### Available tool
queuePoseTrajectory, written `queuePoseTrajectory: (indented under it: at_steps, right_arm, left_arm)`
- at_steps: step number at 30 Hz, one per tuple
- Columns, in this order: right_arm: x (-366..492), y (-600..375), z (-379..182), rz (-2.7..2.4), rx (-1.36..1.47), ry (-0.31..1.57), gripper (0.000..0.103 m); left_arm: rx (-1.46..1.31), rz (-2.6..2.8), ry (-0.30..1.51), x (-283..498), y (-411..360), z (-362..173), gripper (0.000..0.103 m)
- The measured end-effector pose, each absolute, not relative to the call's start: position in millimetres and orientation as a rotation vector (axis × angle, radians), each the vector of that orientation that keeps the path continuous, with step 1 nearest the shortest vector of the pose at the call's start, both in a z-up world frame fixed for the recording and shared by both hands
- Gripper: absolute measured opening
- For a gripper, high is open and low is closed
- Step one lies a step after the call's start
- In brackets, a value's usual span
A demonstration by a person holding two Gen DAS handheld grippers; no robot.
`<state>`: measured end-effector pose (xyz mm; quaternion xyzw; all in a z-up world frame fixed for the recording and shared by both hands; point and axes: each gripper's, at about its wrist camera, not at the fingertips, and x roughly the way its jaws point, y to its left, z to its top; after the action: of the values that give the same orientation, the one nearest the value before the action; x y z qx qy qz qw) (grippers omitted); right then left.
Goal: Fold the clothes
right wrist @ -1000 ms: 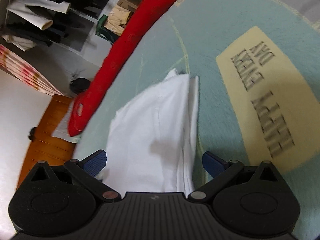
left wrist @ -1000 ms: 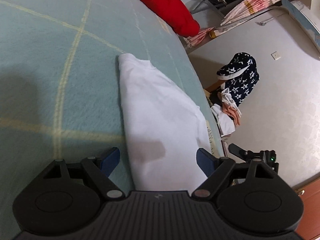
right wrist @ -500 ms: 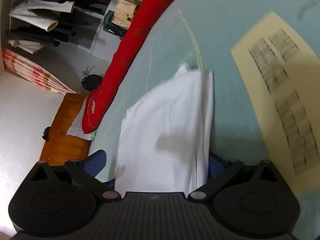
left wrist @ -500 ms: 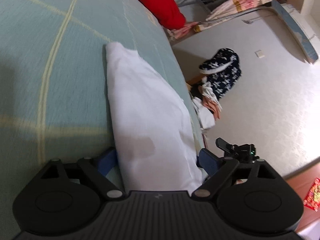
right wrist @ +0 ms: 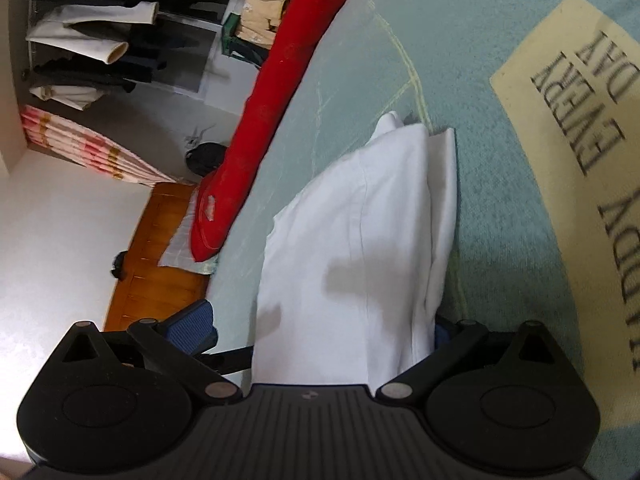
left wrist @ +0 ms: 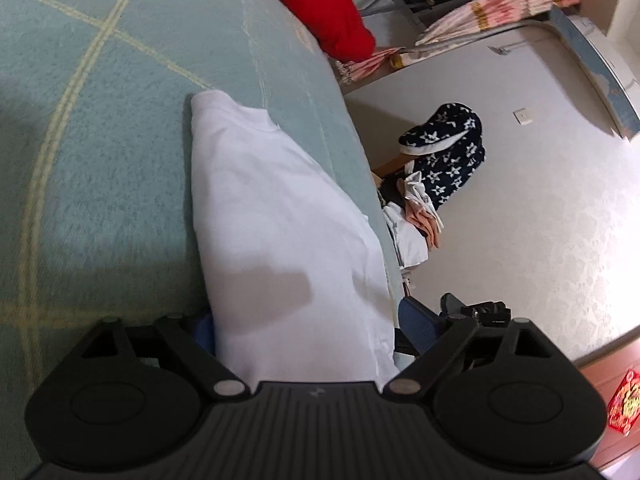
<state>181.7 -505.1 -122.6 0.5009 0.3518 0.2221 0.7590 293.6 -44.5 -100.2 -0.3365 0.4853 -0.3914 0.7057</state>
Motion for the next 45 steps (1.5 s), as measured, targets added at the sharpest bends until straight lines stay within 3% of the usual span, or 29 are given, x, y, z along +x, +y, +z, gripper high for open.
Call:
queuePoseTrajectory:
  at_steps: [32, 45]
  right_arm:
    - [187.6, -478.8, -92.1, 0.517, 1.059, 0.729, 0.103]
    - [196.6, -425.3, -55.6, 0.605, 0.965, 0.755, 0.103]
  left_arm:
    - [-0.747, -0.868, 1.018, 290.4, -50.5, -68.7, 0.091]
    - [-0.709, -0.830, 0.918, 271.6, -1.9, -31.2, 0.091]
